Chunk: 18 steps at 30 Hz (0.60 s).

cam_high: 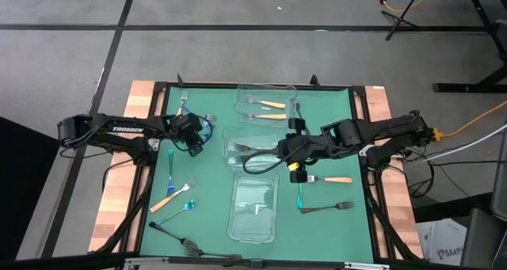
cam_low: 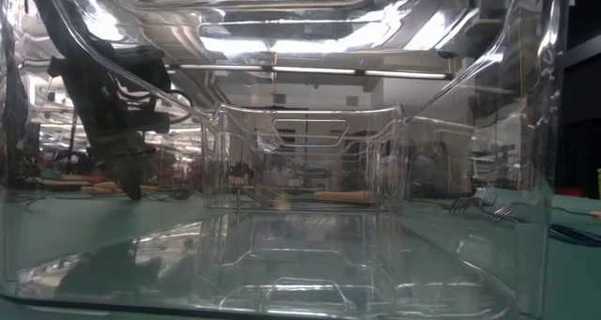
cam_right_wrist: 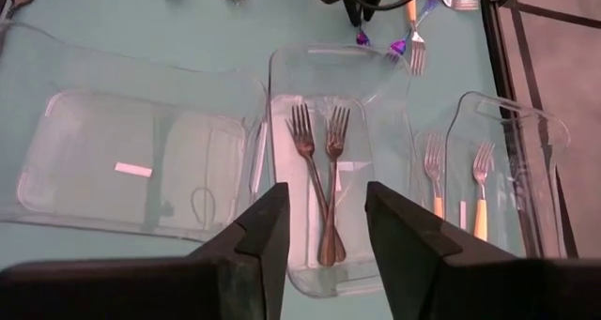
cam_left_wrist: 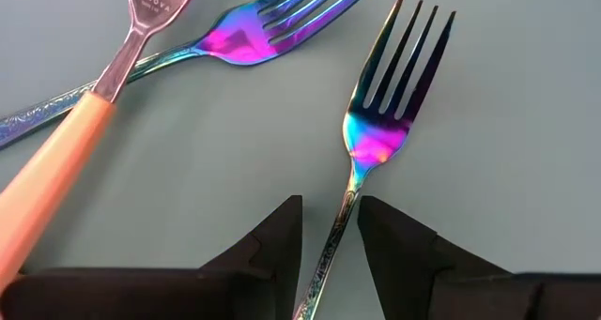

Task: Sort silverware by color (type)
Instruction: Put the blue fork into the bottom transparent bin

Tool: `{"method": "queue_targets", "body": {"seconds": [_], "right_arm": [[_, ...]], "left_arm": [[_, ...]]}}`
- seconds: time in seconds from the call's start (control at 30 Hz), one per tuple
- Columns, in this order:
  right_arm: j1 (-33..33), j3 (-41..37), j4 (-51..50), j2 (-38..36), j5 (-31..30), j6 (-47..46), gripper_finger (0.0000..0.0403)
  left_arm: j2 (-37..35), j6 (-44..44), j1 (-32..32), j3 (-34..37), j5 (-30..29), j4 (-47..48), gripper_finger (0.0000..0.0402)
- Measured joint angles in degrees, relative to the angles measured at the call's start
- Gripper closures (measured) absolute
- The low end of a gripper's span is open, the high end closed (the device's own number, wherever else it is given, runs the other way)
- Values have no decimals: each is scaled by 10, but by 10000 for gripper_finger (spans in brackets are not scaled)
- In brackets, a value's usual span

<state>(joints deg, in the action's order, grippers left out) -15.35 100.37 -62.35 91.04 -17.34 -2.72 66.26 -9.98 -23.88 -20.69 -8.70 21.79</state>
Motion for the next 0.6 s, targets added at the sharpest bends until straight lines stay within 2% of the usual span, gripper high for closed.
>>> {"method": "queue_targets", "body": {"seconds": [0.4, 0.6], "right_arm": [[0, -3, -70, -59, -8, 0, 272], [0, -93, -41, -116, -33, -3, 272]], "left_arm": [[3, -3, 0, 1, 6, 2, 294], [3, -4, 0, 1, 7, 4, 294]]}}
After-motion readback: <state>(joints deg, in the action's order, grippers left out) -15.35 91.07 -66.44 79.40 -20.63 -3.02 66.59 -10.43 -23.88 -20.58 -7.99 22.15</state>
